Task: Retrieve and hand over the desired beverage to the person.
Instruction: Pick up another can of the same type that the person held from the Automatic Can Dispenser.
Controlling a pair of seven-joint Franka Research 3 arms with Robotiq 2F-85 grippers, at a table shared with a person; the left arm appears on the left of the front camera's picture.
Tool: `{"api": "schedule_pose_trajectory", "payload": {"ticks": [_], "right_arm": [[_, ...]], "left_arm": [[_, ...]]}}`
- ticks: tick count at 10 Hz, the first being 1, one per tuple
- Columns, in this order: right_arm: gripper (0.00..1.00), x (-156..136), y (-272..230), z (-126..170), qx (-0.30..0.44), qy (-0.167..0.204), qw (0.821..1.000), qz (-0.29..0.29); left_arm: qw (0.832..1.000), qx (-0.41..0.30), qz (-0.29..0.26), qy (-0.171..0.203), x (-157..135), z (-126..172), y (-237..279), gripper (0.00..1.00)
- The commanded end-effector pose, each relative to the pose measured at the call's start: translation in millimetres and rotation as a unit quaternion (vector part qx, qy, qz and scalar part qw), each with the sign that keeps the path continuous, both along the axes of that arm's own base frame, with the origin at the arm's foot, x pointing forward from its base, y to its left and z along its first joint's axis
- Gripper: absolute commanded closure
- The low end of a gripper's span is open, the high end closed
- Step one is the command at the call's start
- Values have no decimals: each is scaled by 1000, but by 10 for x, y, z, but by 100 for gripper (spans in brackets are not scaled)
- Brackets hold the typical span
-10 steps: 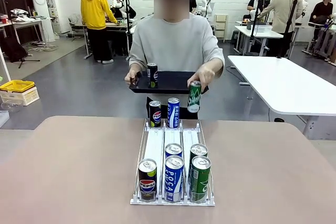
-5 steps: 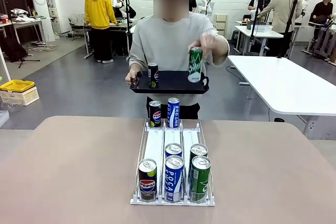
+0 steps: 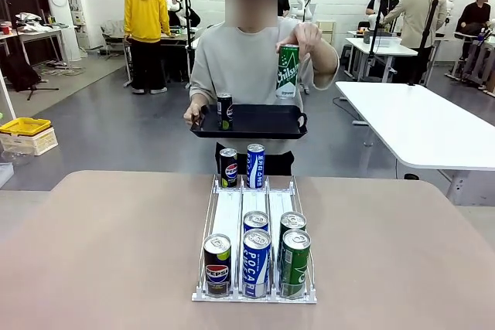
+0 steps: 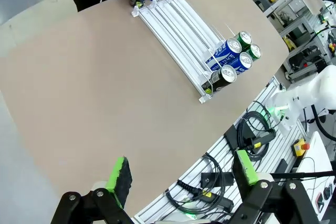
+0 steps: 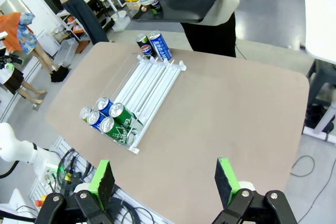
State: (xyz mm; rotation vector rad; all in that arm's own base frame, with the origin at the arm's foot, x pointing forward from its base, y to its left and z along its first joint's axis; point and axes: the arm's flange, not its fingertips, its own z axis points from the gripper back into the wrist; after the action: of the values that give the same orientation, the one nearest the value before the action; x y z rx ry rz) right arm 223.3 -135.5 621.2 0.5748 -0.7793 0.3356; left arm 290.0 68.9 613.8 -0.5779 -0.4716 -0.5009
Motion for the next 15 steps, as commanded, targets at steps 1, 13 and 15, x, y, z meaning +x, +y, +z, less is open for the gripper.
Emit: {"api": "schedule_pose_trajectory", "payload": {"ticks": [1, 13, 15], "right_arm": [[0, 22, 13, 0, 8, -8, 1000, 10], [0, 22, 13, 0, 8, -8, 1000, 10], [0, 22, 13, 0, 8, -8, 1000, 10]], "left_arm": [[1000, 2, -5, -1, 3, -1, 10, 0], [1000, -13, 19, -21, 16, 65, 50, 0], [1000, -13, 19, -21, 16, 65, 50, 0]]}}
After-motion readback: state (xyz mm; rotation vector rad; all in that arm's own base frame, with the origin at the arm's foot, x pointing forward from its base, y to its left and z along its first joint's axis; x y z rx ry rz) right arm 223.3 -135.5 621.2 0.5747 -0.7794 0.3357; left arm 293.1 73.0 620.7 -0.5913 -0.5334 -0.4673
